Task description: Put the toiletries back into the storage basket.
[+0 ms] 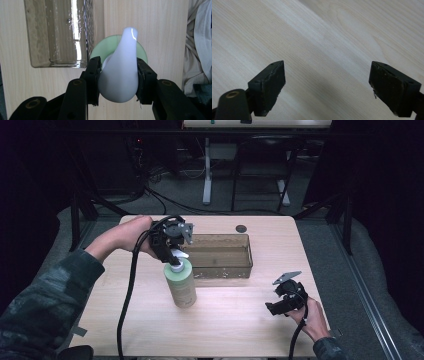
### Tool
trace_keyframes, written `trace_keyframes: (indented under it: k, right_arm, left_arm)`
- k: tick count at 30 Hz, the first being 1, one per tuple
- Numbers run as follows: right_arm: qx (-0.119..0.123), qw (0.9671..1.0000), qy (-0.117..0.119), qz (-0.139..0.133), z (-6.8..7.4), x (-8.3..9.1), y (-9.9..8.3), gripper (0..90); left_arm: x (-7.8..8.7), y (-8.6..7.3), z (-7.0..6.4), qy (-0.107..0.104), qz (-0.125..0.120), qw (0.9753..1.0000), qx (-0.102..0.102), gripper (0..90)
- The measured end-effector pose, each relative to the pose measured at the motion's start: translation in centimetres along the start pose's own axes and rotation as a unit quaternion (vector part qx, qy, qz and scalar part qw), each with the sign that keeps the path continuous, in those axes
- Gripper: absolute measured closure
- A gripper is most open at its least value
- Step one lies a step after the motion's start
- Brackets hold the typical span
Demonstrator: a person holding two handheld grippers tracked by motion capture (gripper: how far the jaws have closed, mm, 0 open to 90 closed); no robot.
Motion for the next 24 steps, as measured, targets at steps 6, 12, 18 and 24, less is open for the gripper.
trace_keyframes:
  k: [6, 12, 18, 24]
  right_arm:
    - [-0.001, 1.0, 0.001, 0.0, 0.08, -0.02, 0.01, 13.3]
    - [-0.003, 1.0, 0.001, -0.001, 0.12, 0.04, 0.05, 13.3]
    - [-0.003, 1.0, -0.003, 0.0, -0.04, 0.07, -0.03, 13.0]
    - [0.0, 1.0, -0.004, 0.002, -0.1, 0.06, -0.07, 13.1]
  left_arm:
    - [-0.03, 0.1, -0.07, -0.001, 0.009, 1.0, -0.004, 62.3]
    - [-0.02, 0.18, 0.08, -0.008, 0.012, 0.9999, -0.005, 62.7]
    - [-0.02, 0.24, 0.15, -0.004, 0.017, 0.9998, -0.013, 62.8]
    - [0.16, 0.62, 0.16, -0.003, 0.022, 0.9996, -0.02, 62.9]
Point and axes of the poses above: each handheld gripper's, and its own axes: x roughly backward along the jaws, y roughly out of its top, z roughly to its left, the point moved 7 cm from there along -x, roughly forward along the jaws, and after that the axes turned 13 degrees about -z, right-handed, at the moved point
